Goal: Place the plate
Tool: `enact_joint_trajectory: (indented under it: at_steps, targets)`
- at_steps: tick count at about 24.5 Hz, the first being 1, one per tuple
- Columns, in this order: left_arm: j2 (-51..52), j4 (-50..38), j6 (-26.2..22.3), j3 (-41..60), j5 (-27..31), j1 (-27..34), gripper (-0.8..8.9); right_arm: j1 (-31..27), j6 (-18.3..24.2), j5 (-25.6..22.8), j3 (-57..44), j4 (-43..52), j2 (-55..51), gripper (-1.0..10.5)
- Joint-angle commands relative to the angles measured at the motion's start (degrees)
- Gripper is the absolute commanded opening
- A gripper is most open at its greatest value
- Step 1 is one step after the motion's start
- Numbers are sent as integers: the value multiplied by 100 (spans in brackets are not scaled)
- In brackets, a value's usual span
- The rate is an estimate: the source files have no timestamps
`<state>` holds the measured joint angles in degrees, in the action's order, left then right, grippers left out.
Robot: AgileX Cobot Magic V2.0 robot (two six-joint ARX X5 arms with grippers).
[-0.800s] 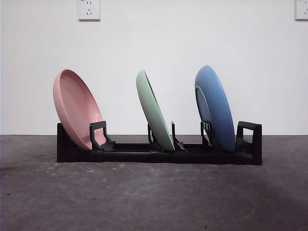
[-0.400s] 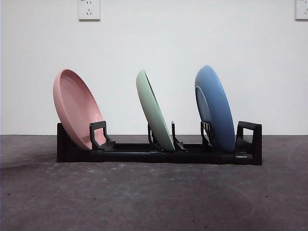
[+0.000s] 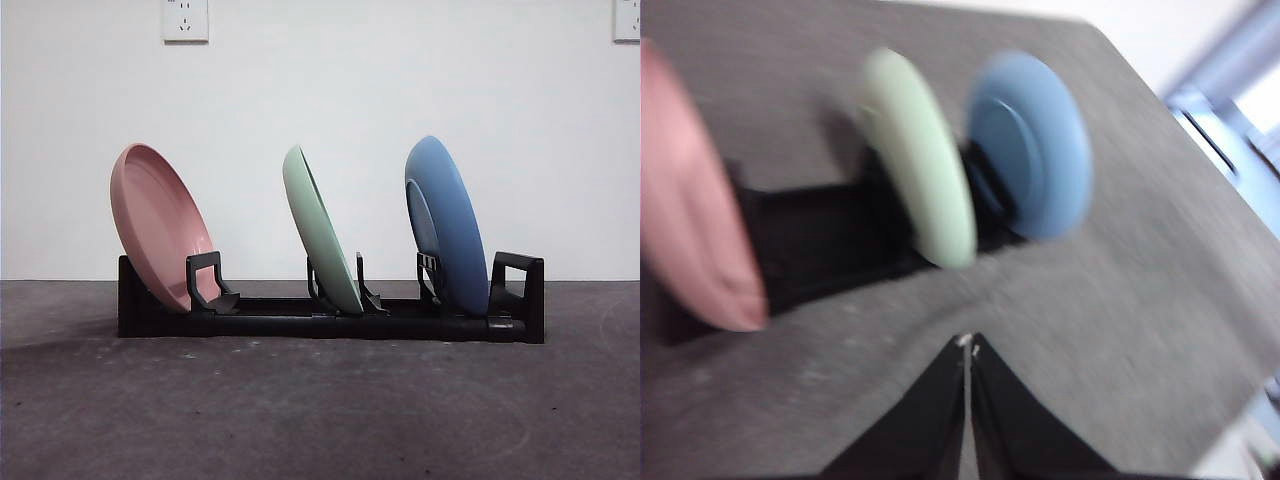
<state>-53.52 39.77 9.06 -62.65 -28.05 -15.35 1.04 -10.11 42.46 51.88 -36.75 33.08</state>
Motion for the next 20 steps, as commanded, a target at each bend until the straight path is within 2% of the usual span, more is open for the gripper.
enact_joint_trajectory:
  at_steps: [1,8,10,14,15,18,20]
  targets:
    - [-107,26,-422,-136,-92,-151,9,120,466,350,83,-26,280,12]
    - [-125,70,-452,-136,-92,-282,38,398,525,404,83,-35,632,14]
    - [-127,76,-452,-136,-90,-282,122,481,522,400,83,-33,686,101]
    - [-127,76,-452,-136,-92,-282,484,494,514,269,83,66,688,489]
    - [-127,76,-450,-136,-92,-282,540,494,479,219,83,68,688,540]
    - [-125,90,-448,-136,-92,-282,566,494,398,223,83,76,688,550]
    - [-105,146,-450,-138,-92,-282,565,520,144,229,83,208,721,550]
